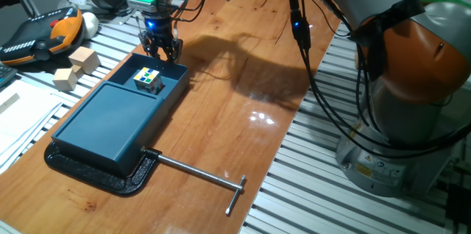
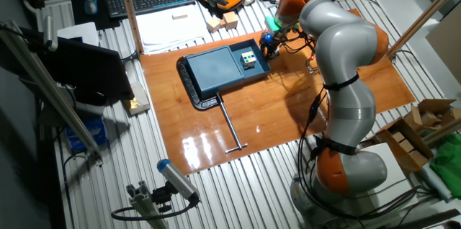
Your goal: Grasp the handle and close the drawer
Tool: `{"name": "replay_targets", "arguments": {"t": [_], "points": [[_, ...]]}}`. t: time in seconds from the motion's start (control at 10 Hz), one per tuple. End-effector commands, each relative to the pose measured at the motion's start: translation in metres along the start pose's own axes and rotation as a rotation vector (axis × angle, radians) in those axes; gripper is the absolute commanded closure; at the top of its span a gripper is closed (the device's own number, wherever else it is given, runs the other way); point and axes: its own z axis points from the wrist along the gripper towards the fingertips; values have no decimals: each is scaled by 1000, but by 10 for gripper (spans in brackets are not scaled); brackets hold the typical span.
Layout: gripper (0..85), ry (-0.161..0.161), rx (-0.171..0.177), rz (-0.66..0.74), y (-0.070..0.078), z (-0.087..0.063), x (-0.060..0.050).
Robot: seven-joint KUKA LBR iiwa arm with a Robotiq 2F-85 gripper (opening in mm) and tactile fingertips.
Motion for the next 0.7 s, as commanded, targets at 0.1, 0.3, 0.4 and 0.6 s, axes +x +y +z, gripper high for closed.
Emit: {"name": "replay_targets", "arguments": {"t": [0.1, 0.3, 0.4, 0.6], "points": [[843, -3, 5, 3, 0, 0, 1], [843, -1, 11, 17, 0, 0, 3], [843, -1, 12, 18, 0, -1, 5], [843, -4, 15, 20, 0, -3, 8]]}}
